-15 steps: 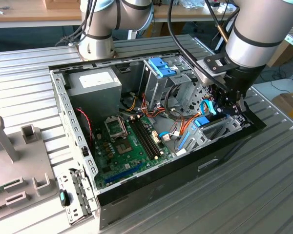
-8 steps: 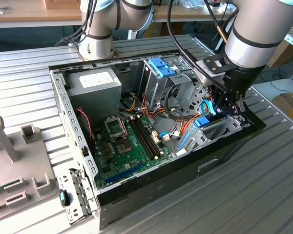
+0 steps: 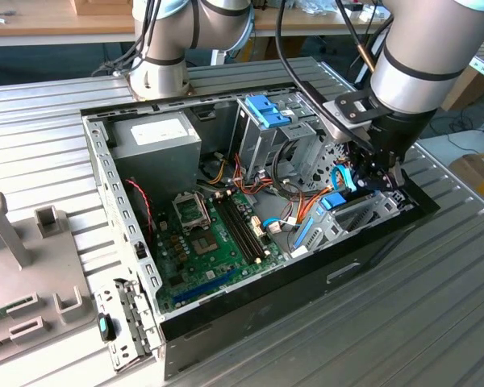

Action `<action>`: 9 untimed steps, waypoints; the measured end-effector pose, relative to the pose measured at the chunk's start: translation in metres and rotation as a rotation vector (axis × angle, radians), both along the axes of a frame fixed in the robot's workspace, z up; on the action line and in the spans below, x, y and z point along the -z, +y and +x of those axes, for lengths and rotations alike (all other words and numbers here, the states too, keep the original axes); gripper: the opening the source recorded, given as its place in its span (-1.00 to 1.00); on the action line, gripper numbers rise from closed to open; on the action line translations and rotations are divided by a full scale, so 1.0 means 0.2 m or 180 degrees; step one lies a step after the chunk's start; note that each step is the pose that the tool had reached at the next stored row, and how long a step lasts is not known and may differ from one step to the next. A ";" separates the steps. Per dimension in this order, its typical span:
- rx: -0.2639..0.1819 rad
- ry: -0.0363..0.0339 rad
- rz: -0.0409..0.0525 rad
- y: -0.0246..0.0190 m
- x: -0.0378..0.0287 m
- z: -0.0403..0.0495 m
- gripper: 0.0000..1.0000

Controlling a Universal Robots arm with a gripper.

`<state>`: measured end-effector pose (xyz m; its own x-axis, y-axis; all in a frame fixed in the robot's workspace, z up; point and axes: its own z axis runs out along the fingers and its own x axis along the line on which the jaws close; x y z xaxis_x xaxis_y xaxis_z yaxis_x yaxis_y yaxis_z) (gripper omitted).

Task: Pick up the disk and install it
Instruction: 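Insert the first disk wire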

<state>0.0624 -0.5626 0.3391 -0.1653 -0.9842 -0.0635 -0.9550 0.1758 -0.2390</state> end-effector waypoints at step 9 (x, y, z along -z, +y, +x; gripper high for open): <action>0.0000 0.0000 -0.0001 0.000 0.013 0.000 -0.68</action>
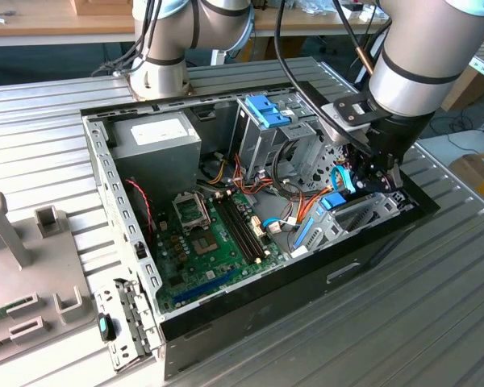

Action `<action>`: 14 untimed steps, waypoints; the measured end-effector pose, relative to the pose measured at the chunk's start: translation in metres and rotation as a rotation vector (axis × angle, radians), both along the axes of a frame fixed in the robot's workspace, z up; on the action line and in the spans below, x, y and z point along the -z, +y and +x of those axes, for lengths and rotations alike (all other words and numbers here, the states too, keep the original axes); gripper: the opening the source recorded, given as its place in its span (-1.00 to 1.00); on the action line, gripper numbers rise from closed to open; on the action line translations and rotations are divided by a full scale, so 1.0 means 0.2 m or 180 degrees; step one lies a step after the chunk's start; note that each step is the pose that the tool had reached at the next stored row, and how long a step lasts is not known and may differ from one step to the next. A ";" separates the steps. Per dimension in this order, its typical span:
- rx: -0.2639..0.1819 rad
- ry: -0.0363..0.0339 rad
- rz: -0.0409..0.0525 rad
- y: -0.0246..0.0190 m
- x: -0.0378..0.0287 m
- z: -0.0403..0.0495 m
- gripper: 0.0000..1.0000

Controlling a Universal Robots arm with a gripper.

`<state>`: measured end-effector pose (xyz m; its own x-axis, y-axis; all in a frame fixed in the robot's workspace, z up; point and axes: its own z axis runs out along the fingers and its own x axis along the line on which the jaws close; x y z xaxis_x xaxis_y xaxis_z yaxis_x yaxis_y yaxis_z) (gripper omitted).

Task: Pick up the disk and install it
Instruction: 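Insert the first disk wire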

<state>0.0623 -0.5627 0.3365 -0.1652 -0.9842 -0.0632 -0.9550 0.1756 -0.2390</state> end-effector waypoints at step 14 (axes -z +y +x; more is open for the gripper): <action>0.0000 0.0000 0.0000 -0.003 0.018 0.000 -0.68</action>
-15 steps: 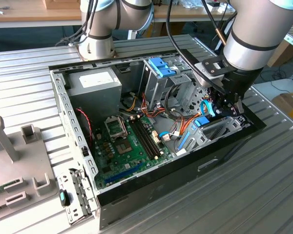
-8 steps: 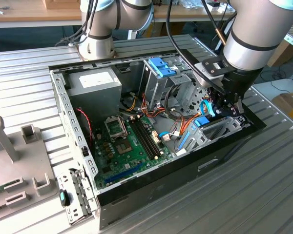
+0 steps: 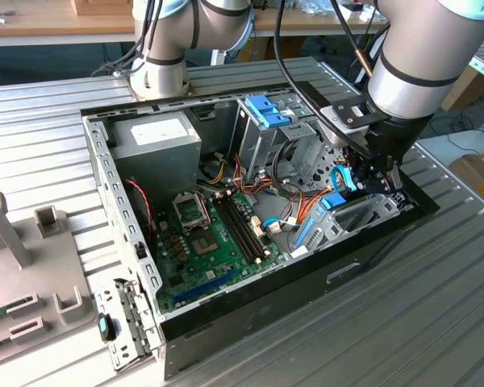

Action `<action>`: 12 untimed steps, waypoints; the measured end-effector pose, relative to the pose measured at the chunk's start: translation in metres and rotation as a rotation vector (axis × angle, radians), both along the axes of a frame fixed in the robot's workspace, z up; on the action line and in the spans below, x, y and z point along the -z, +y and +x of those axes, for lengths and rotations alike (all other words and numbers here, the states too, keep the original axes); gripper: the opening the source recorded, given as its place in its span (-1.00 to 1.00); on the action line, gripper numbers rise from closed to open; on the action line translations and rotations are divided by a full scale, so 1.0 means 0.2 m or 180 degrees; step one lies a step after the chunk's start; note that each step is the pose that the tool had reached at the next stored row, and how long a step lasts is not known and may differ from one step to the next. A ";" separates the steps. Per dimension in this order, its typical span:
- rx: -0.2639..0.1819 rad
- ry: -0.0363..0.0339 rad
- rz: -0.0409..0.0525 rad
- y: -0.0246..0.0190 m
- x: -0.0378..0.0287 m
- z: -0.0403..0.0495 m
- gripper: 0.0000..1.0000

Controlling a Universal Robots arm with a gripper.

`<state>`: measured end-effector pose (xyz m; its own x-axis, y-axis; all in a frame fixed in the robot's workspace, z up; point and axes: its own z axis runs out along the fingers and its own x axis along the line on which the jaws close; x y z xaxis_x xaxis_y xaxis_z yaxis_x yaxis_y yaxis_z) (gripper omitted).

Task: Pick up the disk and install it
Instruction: 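Insert the first disk wire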

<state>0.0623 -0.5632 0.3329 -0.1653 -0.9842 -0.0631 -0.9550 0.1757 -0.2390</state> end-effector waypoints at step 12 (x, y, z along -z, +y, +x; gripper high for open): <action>0.0000 0.0000 0.0001 0.000 -0.008 0.000 -0.40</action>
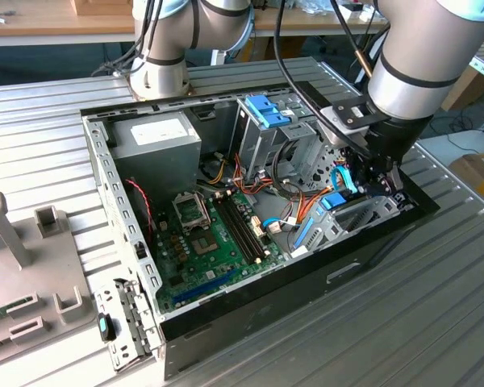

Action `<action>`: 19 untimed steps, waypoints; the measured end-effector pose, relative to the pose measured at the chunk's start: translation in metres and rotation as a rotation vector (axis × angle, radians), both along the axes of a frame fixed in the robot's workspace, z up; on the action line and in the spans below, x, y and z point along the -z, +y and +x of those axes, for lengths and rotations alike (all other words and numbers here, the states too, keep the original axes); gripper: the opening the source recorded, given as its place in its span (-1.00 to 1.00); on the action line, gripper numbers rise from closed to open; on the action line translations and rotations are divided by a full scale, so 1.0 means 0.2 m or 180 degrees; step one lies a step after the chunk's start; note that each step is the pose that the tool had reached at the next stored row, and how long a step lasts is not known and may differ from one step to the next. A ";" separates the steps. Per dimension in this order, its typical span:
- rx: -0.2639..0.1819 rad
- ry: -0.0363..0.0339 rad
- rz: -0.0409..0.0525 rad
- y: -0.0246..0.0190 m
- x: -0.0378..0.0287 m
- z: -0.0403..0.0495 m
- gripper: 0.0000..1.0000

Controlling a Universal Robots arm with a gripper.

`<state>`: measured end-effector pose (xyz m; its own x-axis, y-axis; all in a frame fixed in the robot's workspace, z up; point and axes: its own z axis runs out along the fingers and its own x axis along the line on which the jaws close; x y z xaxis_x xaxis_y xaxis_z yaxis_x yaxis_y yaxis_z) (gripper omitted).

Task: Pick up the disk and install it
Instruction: 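Insert the first disk wire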

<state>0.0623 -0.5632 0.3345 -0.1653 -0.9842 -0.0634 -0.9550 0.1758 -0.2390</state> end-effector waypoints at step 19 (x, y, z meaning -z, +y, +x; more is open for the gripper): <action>0.0000 0.0180 0.0002 0.000 -0.209 0.048 -0.40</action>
<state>0.0719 -0.5632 0.3764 -0.1686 -0.9842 -0.0544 -0.9670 0.1758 -0.1844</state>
